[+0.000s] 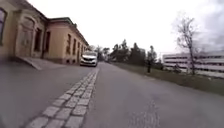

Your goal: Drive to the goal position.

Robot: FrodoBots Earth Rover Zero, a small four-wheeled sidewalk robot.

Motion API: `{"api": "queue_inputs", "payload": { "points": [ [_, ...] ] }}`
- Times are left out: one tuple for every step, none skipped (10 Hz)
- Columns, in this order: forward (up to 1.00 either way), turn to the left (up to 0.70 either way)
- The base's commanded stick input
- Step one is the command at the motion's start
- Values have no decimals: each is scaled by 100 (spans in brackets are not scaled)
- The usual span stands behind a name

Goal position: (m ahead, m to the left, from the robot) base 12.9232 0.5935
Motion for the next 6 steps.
{"api": "queue_inputs", "payload": {
  "points": [
    [100,0],
    [100,0],
    [100,0],
    [100,0],
    [100,0],
    [100,0]
  ]
}}
